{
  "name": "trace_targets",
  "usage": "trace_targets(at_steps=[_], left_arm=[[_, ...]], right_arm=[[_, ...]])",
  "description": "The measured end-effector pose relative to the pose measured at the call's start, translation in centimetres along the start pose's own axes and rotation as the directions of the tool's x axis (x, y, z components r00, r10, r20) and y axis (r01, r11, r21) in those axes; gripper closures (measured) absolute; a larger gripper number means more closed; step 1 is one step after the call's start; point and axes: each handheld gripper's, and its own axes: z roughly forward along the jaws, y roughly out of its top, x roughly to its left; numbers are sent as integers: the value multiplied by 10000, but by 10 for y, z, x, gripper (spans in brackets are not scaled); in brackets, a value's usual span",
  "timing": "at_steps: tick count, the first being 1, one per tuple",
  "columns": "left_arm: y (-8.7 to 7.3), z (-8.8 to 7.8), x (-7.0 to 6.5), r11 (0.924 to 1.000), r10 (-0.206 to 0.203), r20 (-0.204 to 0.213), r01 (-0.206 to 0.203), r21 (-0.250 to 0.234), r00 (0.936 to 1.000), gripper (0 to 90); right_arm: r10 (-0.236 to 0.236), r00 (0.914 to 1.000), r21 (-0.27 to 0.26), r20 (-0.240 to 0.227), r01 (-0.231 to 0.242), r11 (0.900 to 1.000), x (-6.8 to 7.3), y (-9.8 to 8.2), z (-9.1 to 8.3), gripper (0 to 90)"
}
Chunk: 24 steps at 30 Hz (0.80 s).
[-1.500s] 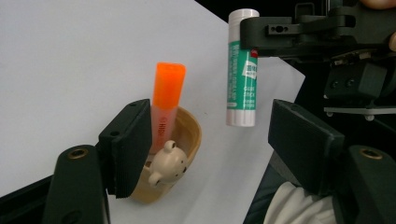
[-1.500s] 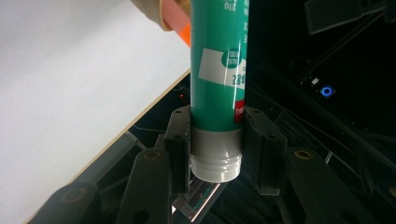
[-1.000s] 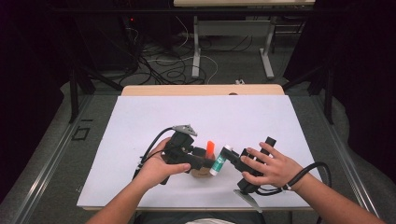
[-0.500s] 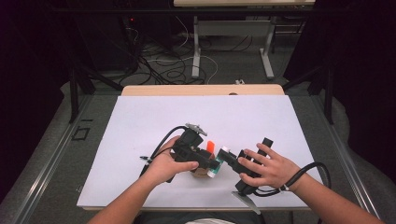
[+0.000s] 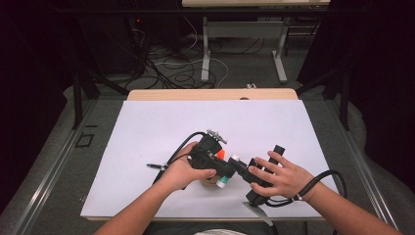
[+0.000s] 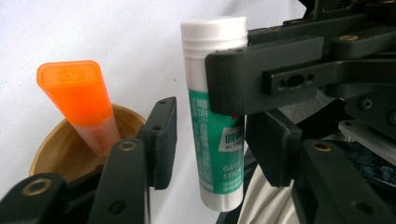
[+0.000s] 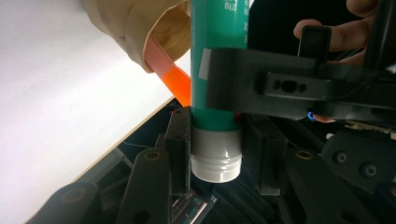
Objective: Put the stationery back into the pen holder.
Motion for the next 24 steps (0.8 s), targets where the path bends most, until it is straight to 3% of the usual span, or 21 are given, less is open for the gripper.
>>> trace_targets(at_steps=[7,16,24], left_arm=[[1,1,-1,9998,-186,-10,186,60,9998,638],[-1,1,0,9975,-708,73,708,-14,9975,652],[-2,-1,5,9919,-1237,237,1243,-250,9920,654]], right_arm=[[-3,9999,42,-108,3,10000,0,0,0,650],[17,10000,-123,-42,-18,9999,-1,0,1,650],[866,9960,-141,-241,-870,9961,-3,-4,5,637]])
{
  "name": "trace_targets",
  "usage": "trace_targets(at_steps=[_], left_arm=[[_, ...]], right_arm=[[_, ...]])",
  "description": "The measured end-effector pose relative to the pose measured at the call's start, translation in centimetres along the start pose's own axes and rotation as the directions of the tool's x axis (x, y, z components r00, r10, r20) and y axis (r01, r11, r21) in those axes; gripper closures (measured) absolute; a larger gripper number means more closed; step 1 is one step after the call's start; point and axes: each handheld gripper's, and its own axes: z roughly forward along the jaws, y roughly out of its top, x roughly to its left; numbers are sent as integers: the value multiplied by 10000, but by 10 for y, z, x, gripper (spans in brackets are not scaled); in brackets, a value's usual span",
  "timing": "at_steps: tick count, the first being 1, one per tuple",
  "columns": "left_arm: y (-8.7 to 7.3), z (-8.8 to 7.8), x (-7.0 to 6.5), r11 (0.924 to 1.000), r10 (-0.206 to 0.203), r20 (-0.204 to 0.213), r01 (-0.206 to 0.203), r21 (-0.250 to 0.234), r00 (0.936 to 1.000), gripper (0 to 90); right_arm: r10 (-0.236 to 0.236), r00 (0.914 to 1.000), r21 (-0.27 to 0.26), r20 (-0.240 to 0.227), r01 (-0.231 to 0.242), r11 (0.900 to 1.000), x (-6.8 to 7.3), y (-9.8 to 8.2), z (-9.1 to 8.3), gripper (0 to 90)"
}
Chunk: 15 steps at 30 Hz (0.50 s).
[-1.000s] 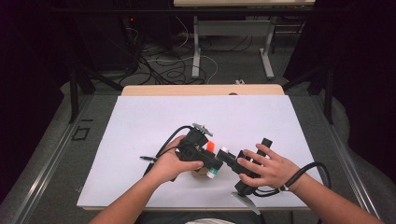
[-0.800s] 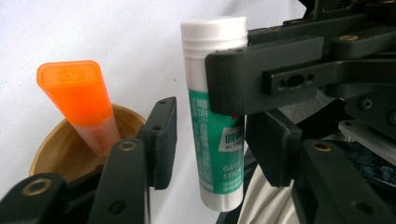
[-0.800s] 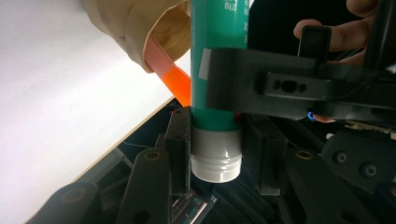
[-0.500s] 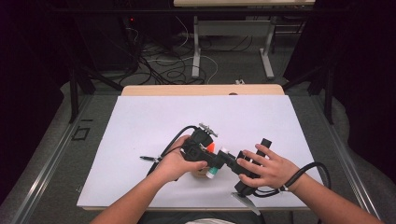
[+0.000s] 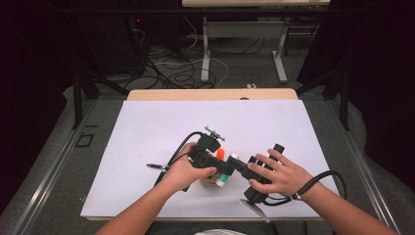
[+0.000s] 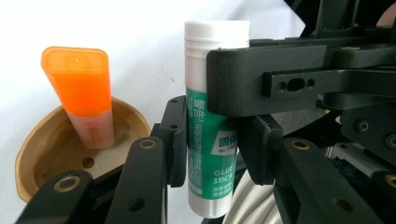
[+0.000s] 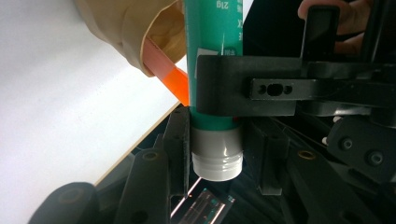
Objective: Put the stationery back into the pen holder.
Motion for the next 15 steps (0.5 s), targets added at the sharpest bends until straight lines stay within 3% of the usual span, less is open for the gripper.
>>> trace_targets(at_steps=[3,9,13,15], left_arm=[[0,-1,1,9999,-55,14,55,-105,10000,655],[-1,-4,5,9995,-143,-132,140,-267,9998,655],[-1,-6,9,9987,-303,-220,293,-416,9993,654],[-2,-8,10,9980,-413,-250,400,-492,9988,654]], right_arm=[[178,9995,189,-266,-173,9997,-4,0,0,627],[492,9987,363,-106,-487,9982,-7,-3,0,598],[1130,9936,590,-62,-1124,9919,-9,-6,-2,558],[1656,9862,551,70,-1657,9846,-10,-9,-3,547]])
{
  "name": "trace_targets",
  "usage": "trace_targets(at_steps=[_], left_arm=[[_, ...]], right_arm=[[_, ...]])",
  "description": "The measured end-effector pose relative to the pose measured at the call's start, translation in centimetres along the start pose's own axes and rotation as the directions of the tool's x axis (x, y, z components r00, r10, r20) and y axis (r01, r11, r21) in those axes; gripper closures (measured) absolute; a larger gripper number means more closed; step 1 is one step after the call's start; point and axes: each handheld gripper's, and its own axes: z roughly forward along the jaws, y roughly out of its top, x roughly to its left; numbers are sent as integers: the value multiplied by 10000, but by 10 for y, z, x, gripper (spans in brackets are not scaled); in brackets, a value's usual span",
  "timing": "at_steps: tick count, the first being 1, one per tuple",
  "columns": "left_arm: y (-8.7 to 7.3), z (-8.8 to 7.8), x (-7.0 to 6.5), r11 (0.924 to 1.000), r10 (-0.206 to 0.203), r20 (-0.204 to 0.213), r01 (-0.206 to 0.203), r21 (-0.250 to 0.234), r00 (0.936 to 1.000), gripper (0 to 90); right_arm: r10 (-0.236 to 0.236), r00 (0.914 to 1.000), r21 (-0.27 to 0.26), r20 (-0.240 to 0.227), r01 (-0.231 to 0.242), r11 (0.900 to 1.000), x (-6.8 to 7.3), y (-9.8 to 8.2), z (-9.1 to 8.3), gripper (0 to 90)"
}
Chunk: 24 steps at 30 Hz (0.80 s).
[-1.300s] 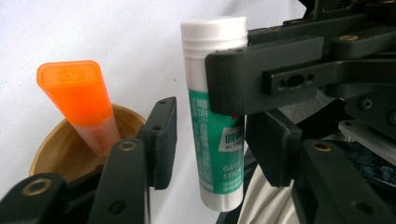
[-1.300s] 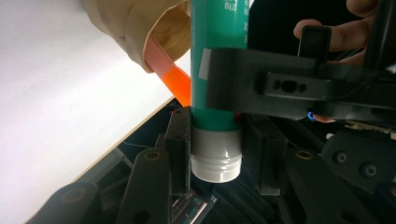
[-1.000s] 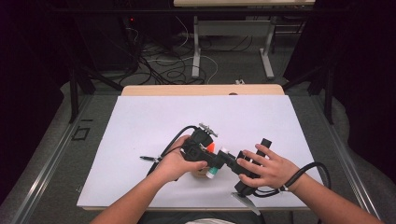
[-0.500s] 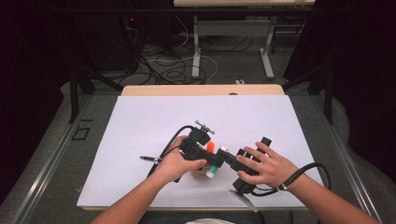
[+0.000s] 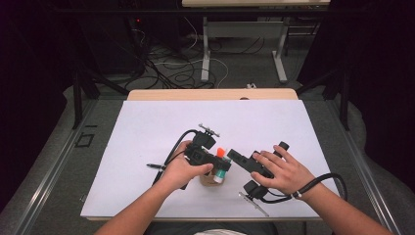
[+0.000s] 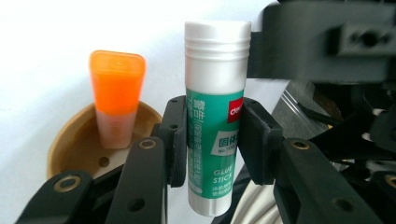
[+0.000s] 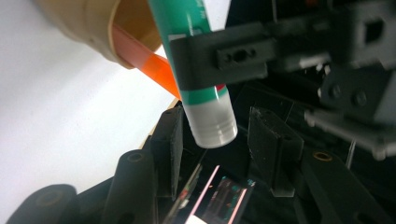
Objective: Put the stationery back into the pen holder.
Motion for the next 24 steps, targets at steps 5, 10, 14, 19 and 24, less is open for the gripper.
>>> trace_targets(at_steps=[5,10,14,19,24], left_arm=[[-1,-5,4,9997,-65,34,66,-249,10000,654],[-1,-12,5,9980,-123,62,126,-620,9999,655],[-1,-16,6,9970,-91,0,91,-770,10000,655],[-2,-21,7,9957,-137,-40,133,-919,9999,655],[-3,-25,10,9926,-89,-105,76,-1212,9999,655]], right_arm=[[1174,9930,434,146,-1179,9921,-1,-7,-3,517],[2390,9709,764,151,-2394,9679,-1,-12,-5,481],[3623,9318,1182,-229,-3573,9265,2,-17,-4,461],[4538,8904,1558,-346,-4437,8825,6,-19,-1,436],[5486,8319,2160,-831,-5224,8249,9,-22,1,402]])
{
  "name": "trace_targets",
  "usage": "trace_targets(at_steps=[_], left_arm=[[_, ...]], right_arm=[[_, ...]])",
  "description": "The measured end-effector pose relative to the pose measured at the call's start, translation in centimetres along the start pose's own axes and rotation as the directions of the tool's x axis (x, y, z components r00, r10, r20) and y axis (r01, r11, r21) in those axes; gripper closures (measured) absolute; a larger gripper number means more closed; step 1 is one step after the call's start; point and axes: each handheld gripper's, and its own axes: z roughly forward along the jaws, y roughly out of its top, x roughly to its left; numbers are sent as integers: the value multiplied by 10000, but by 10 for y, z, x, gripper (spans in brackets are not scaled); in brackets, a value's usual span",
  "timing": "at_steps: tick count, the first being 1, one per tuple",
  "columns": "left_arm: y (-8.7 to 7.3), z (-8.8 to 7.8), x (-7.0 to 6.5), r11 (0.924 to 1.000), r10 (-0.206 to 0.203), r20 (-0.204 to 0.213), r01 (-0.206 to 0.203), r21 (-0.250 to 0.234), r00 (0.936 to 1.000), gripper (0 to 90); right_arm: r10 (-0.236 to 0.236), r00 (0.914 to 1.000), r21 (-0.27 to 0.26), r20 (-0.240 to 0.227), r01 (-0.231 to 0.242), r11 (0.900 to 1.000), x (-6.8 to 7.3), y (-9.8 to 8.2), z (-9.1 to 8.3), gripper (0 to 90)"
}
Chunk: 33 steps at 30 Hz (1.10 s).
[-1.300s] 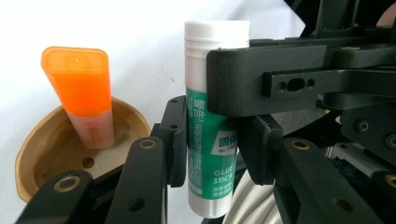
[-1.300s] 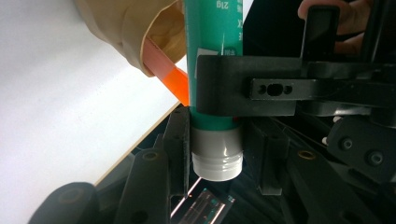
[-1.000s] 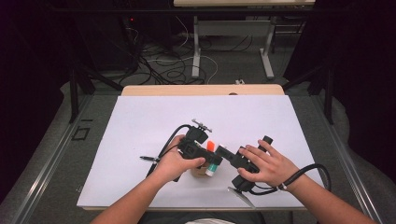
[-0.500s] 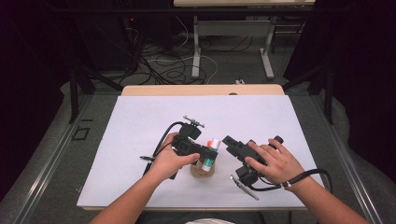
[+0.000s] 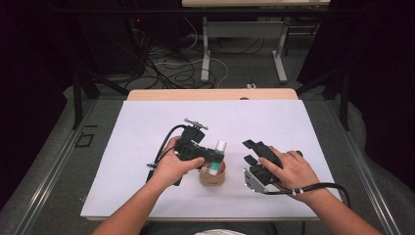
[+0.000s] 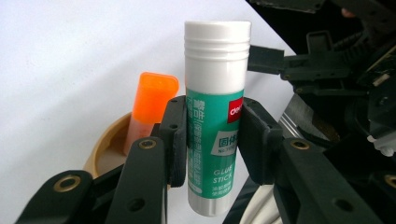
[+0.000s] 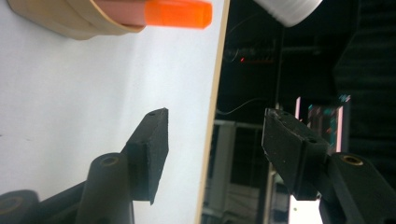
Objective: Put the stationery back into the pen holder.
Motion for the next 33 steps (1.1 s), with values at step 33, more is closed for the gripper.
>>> trace_targets(at_steps=[33], left_arm=[[-26,-11,26,9537,1197,-985,-1420,-2652,9879,654]], right_arm=[[8555,4828,1389,-1873,-8491,5096,10,-24,22,152]])
